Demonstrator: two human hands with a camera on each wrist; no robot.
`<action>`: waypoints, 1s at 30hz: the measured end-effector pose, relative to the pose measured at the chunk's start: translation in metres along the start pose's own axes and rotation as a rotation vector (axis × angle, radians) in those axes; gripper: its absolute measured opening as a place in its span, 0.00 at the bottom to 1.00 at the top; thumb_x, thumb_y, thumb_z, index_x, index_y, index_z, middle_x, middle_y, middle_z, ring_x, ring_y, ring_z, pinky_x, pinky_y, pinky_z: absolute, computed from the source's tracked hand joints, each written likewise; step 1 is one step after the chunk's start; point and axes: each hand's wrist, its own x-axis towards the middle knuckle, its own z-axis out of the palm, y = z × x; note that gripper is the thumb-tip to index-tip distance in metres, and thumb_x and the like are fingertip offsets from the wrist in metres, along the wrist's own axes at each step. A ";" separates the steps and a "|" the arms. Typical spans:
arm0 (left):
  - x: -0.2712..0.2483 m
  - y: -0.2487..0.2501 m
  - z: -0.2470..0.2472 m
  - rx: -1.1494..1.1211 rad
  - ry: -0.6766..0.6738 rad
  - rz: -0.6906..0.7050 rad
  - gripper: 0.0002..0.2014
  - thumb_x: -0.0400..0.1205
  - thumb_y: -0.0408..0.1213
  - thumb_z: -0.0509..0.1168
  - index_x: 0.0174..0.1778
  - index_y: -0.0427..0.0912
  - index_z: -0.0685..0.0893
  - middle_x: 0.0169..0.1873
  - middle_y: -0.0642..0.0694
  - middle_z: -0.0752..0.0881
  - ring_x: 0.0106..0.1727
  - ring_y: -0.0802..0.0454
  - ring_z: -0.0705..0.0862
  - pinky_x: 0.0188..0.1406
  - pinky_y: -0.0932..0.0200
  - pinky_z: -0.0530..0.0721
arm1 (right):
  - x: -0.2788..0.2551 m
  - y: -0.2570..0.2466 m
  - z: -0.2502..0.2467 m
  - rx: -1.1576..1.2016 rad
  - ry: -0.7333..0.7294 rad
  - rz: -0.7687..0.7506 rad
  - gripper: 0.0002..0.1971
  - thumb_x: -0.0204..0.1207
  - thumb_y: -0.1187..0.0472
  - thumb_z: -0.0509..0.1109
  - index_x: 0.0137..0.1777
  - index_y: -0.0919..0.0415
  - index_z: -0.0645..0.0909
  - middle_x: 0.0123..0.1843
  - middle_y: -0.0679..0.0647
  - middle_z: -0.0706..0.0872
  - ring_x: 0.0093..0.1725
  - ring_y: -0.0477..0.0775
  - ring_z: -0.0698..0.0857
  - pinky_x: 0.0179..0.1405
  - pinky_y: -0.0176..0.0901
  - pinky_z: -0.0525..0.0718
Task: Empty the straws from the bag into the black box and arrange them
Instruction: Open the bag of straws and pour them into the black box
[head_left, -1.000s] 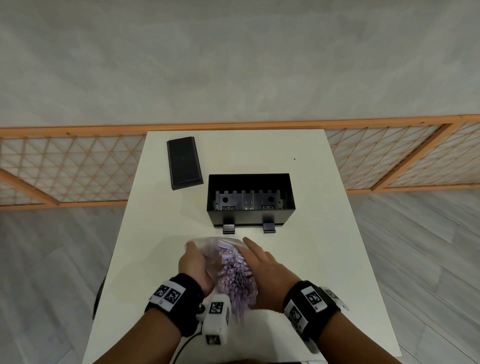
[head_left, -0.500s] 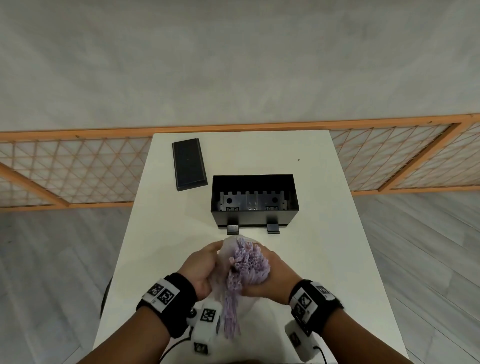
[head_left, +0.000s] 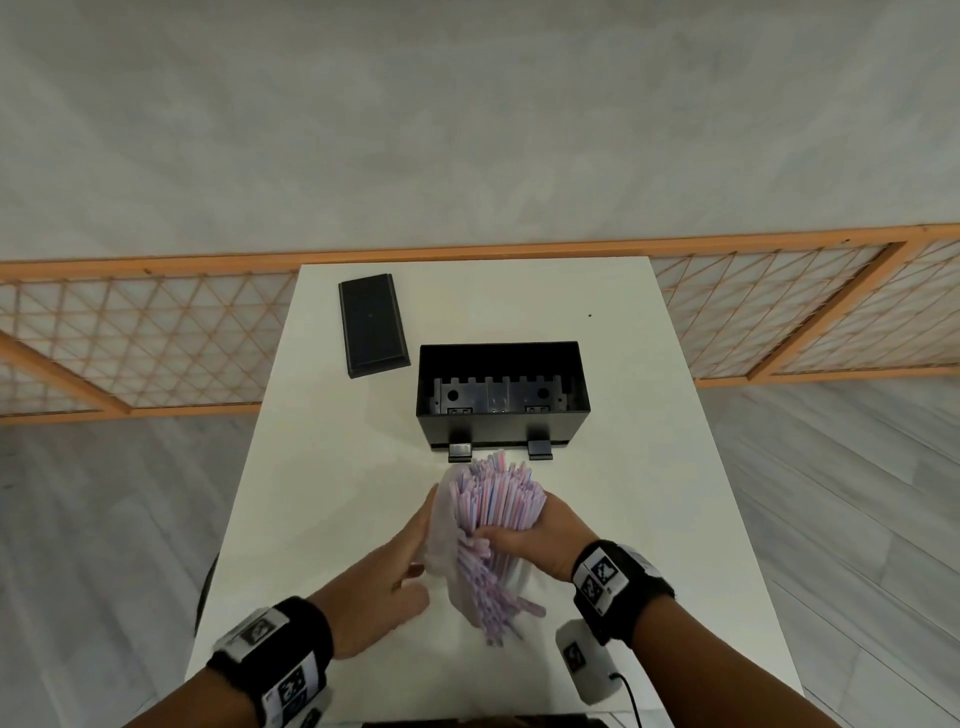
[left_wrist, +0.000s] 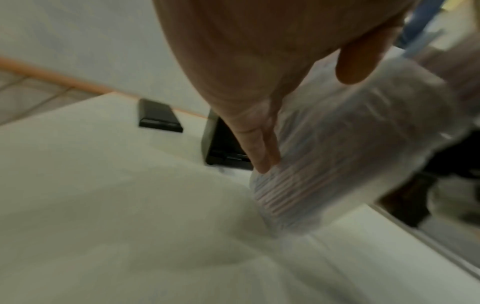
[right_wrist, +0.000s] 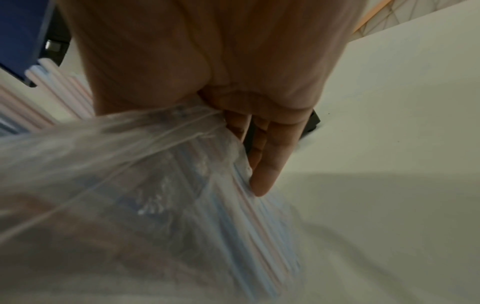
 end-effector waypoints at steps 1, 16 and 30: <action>-0.003 0.003 0.004 0.110 0.000 0.013 0.53 0.81 0.42 0.67 0.85 0.74 0.31 0.87 0.63 0.64 0.78 0.73 0.71 0.83 0.57 0.70 | 0.002 -0.001 0.001 -0.020 0.013 0.006 0.27 0.63 0.37 0.83 0.63 0.40 0.86 0.56 0.38 0.92 0.56 0.37 0.89 0.66 0.48 0.86; 0.026 0.006 0.011 -0.645 0.323 0.151 0.34 0.74 0.39 0.83 0.76 0.43 0.80 0.67 0.38 0.89 0.69 0.39 0.87 0.67 0.46 0.87 | -0.020 -0.032 0.002 -0.112 -0.153 -0.127 0.27 0.74 0.69 0.75 0.71 0.51 0.76 0.59 0.27 0.81 0.57 0.16 0.79 0.57 0.14 0.73; 0.027 -0.011 0.018 -0.509 0.281 -0.081 0.22 0.82 0.43 0.74 0.72 0.45 0.84 0.59 0.46 0.93 0.62 0.47 0.91 0.54 0.61 0.88 | -0.055 -0.033 -0.025 0.273 -0.438 -0.088 0.43 0.77 0.78 0.70 0.88 0.54 0.56 0.82 0.60 0.75 0.82 0.64 0.73 0.82 0.68 0.67</action>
